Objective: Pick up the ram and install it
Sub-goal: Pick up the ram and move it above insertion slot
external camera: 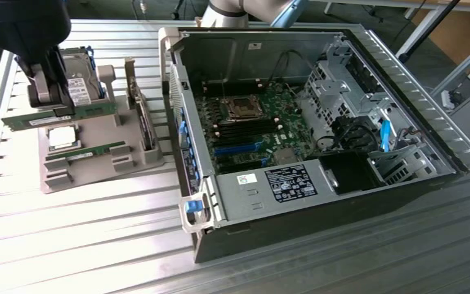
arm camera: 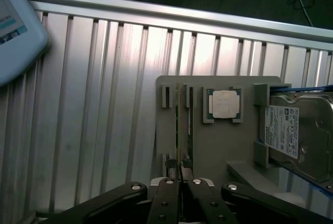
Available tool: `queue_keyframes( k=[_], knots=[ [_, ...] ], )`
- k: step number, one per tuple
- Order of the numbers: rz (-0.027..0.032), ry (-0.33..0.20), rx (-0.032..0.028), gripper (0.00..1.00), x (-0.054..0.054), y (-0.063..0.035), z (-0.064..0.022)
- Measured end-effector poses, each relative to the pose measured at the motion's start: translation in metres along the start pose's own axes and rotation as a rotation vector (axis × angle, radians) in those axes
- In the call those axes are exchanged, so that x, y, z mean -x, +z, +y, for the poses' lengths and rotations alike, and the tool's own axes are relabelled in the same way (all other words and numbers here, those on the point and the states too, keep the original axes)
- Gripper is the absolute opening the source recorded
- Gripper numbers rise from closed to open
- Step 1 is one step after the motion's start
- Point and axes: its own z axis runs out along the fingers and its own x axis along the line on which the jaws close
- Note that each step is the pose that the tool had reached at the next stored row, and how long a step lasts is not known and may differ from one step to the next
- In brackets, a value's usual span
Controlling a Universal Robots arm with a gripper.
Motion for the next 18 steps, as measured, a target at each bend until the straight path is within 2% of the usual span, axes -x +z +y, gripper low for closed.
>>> queue_keyframes(
  k=[12,18],
  knots=[
    [0.0001,0.0,0.0001,0.11,0.001,-0.0145,0.0004],
    [0.0,0.0,0.0001,0.11,0.001,-0.0181,0.0005]
  ],
)
